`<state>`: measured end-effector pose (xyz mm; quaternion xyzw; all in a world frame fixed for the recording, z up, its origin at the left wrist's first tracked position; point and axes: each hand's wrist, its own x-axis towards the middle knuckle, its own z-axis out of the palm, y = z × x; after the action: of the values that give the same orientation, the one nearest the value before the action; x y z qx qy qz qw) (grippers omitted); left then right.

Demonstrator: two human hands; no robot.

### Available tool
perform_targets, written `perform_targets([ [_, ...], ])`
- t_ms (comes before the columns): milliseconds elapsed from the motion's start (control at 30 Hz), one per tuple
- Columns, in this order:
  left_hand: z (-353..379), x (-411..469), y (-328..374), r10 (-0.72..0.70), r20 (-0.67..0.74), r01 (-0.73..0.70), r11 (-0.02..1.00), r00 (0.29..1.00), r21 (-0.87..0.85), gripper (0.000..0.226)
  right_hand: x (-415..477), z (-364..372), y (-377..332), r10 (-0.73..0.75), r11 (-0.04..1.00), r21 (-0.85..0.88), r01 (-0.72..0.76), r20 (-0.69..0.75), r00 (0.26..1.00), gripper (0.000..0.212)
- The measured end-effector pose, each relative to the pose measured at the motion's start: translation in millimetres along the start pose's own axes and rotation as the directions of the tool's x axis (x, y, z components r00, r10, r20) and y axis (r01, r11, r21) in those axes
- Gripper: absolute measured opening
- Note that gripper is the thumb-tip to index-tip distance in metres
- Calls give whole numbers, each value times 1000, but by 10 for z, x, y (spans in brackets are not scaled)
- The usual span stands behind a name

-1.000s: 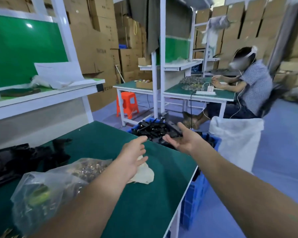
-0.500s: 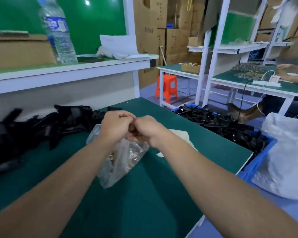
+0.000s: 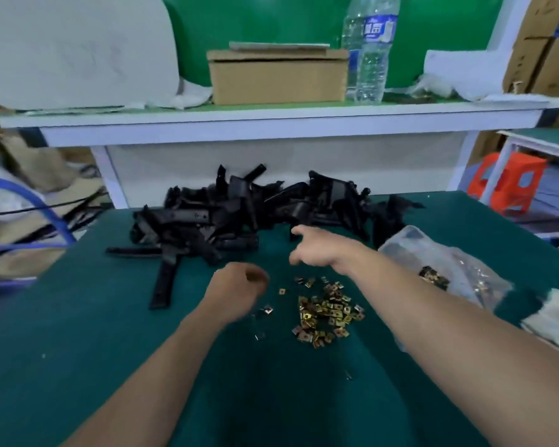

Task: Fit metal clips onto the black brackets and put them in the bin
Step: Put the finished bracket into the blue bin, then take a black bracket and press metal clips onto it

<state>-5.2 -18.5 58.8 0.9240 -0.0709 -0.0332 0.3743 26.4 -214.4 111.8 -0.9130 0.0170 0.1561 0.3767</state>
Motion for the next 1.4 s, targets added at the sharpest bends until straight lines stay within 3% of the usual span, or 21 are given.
perform_targets([
  [100, 71, -44, -270, -37, 61, 35, 999, 997, 31, 29, 320, 208, -150, 15, 993, -115, -16, -5, 1000, 82],
  [167, 147, -72, -381, 22, 66, -27, 997, 998, 72, 30, 526, 358, -242, -12, 989, -145, 5, -46, 999, 80],
  [267, 239, -144, -511, 109, -11, -109, 994, 994, 9, 16, 857, 606, -398, -57, 994, -98, 46, -117, 991, 74],
  [367, 298, -209, -584, 190, -121, -183, 981, 974, 63, 17, 1138, 868, -543, -94, 974, -220, 57, -161, 983, 67],
  [533, 361, -278, -598, 253, -153, -236, 965, 955, 117, 17, 1274, 1178, -474, -213, 803, -595, 33, -235, 949, 62],
  [667, 341, -245, -615, 241, -190, -226, 969, 952, 97, 13, 1129, 1158, -456, -311, 702, -710, 56, -235, 921, 59],
  [767, 338, -275, -587, 176, -231, -163, 984, 957, 74, 14, 823, 950, -393, -407, 685, -727, 55, -319, 856, 47],
  [867, 308, -309, -559, 42, -338, -33, 999, 940, 32, 16, 425, 632, -330, -455, 713, -701, 27, -433, 779, 17],
  [967, 291, -333, -553, -11, -363, -9, 998, 932, -54, 18, 54, 263, -208, -328, 816, -578, -25, -498, 803, 24],
  [1067, 276, -349, -529, -35, -376, -30, 986, 926, -166, 27, -330, 29, 42, -101, 991, -122, 62, -341, 935, 19],
  [1133, 294, -341, -520, -71, -394, -23, 973, 917, -231, 32, -540, 59, 269, -103, 969, 206, 136, -161, 981, 9],
  [1167, 304, -351, -509, -94, -393, -20, 961, 915, -276, 33, -613, 126, 399, -115, 951, 274, 144, -120, 986, 4],
  [1300, 283, -368, -429, -105, -411, -105, 883, 906, -457, 37, -734, 419, 746, -20, 958, 282, 57, -133, 991, 18],
  [1400, 346, -409, -321, -31, -304, -144, 832, 952, -536, 37, -763, 444, 803, 12, 978, 207, 2, -63, 998, 22],
])
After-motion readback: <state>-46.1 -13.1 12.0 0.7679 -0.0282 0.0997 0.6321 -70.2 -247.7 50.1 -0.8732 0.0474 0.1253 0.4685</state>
